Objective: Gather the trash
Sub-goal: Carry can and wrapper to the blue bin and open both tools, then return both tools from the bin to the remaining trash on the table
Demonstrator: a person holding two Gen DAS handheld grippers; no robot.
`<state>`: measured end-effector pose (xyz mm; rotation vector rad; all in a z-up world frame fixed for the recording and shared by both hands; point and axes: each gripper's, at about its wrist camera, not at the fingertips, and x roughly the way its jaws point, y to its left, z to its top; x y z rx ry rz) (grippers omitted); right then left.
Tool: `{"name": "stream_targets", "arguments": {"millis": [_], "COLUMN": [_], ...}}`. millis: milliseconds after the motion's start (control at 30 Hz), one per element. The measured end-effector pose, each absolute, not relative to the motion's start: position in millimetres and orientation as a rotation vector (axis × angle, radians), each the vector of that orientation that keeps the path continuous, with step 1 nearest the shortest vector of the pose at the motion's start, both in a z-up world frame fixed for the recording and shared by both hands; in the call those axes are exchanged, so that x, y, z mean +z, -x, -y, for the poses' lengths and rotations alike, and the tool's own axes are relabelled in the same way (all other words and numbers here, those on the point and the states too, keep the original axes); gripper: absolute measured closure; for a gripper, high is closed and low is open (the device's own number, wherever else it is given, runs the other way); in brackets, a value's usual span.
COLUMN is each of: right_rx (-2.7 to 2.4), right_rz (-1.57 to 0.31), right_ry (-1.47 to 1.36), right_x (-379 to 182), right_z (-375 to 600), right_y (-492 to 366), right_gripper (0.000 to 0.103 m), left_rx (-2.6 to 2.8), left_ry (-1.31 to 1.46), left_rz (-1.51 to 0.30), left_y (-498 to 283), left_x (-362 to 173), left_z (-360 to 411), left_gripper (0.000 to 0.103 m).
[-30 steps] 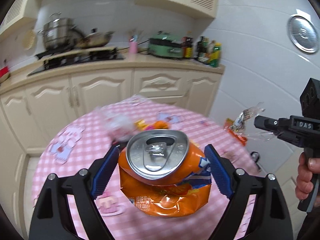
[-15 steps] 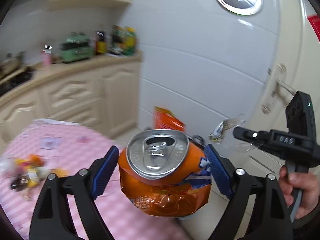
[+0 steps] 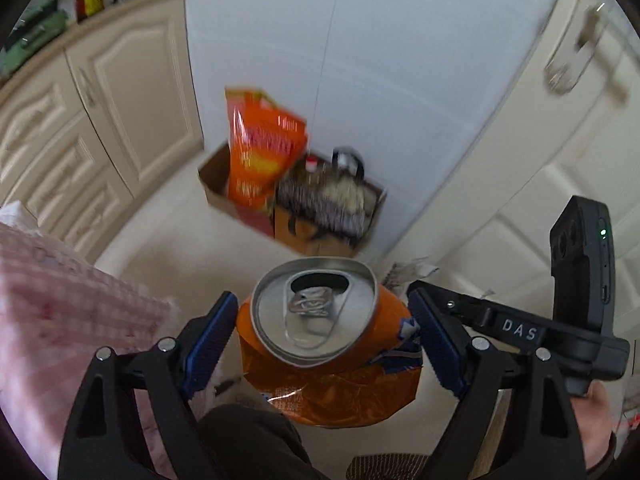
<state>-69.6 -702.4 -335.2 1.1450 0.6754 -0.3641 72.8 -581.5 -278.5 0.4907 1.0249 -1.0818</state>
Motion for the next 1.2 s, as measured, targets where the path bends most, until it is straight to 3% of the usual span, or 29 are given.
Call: {"name": "stream_targets", "arguments": {"millis": [233, 267, 300, 333, 767, 1200], "right_rx": [-0.402, -0.407, -0.426, -0.455, -0.498, -0.491], "right_rz": [-0.745, -0.744, -0.747, -0.742, -0.728, -0.645], "right_ry": [-1.313, -1.336, -1.351, -1.357, -1.354, -1.24], "right_x": [-407.0, -413.7, -419.5, -423.6, -417.0, -333.7], "right_z": [726.7, 728.6, 731.5, 733.8, 731.8, 703.2], "right_y": [55.9, 56.3, 56.5, 59.1, 66.6, 66.8], "right_gripper": [0.087, 0.077, 0.037, 0.019, 0.007, 0.006], "left_rx": [-1.05, -1.048, -1.036, -1.027, -0.957, -1.0], "left_ry": [-0.602, -0.606, -0.616, -0.624, -0.627, -0.477], "left_rz": [-1.156, -1.17, -1.186, -1.195, -1.175, -1.024], "left_y": [-83.5, -84.0, -86.2, -88.1, -102.8, -102.8], "left_x": [-341.6, -346.5, -352.3, -355.4, -345.3, -256.2], "left_z": [620.1, 623.2, 626.3, 627.7, 615.7, 555.9], "left_gripper": [0.018, 0.018, 0.017, 0.013, 0.01, 0.01]}}
